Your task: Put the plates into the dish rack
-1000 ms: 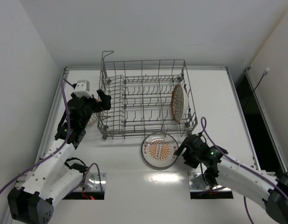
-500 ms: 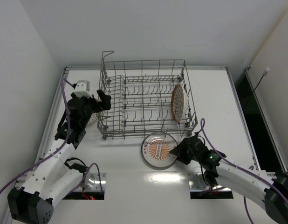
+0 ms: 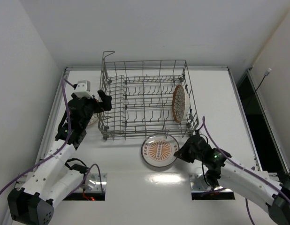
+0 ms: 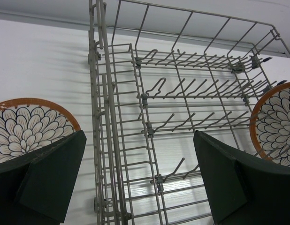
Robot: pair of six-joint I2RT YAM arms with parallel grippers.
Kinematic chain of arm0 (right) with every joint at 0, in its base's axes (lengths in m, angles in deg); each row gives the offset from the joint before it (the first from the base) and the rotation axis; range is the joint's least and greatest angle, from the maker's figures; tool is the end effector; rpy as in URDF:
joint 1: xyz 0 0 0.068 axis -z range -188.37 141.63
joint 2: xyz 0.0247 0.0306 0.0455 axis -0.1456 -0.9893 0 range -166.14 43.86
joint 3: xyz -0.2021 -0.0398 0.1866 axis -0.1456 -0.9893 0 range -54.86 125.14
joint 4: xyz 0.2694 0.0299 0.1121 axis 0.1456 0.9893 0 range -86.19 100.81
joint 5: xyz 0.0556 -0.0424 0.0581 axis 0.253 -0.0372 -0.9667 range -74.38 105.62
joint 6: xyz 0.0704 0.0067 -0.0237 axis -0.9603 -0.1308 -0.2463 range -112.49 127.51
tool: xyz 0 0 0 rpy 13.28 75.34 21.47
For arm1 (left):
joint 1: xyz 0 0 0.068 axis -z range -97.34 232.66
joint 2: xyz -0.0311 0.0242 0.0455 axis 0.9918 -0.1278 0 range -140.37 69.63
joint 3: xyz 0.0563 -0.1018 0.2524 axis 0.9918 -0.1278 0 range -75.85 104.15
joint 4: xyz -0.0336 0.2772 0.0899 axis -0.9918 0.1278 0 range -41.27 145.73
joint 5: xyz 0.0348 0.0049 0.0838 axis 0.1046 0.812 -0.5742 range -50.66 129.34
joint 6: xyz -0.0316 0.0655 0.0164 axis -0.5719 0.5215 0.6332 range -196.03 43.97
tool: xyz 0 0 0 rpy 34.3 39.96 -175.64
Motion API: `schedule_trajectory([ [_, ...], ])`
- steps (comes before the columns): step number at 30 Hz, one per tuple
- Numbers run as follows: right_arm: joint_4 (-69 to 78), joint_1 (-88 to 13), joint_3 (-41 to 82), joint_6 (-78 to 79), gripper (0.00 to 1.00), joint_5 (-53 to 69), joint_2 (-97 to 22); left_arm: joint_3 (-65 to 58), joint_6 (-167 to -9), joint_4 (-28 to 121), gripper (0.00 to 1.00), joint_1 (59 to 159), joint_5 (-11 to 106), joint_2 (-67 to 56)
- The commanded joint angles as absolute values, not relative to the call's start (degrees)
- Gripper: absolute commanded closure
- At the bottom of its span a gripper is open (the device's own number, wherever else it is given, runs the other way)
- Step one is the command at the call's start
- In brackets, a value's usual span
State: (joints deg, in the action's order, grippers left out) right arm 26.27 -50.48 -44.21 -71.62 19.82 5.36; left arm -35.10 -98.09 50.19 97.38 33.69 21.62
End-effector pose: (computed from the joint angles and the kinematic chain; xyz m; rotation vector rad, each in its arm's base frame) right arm 0.1299 0.1113 0.0990 0.8689 2.4851 0.7808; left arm 0.2518 -0.0598 0.3173 -0.1845 1.7279 -0.3891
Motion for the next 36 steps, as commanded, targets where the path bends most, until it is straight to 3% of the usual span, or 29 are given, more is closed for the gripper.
schedule_trajectory([
  [1, 36.8, -51.4, -38.2, -58.7, 1.0, 20.5, 5.5, -34.8, -97.3, 49.1, 0.0, 97.9, 33.3, 22.3],
  [5, 41.3, -53.6, -31.6, -48.7, 1.0, 18.0, 0.0, -34.8, -97.3, 49.1, 0.0, 97.9, 33.3, 22.3],
  [20, 51.3, -58.8, 0.0, -28.7, 1.0, 24.4, 0.3, -34.8, -97.3, 49.1, 0.0, 97.9, 32.7, 21.8],
  [24, 52.8, -58.8, 9.8, -25.5, 1.0, 30.6, -0.9, -34.8, -97.3, 49.1, 0.0, 97.9, 32.7, 21.8],
  [32, 51.1, -58.8, 22.7, -22.6, 1.0, 54.8, -4.1, -34.8, -97.3, 49.1, 0.0, 97.9, 32.7, 21.8],
  [36, 55.2, -58.8, 28.9, -24.6, 1.0, 66.0, -13.3, -34.8, -97.3, 49.1, 0.0, 97.9, 32.7, 21.8],
])
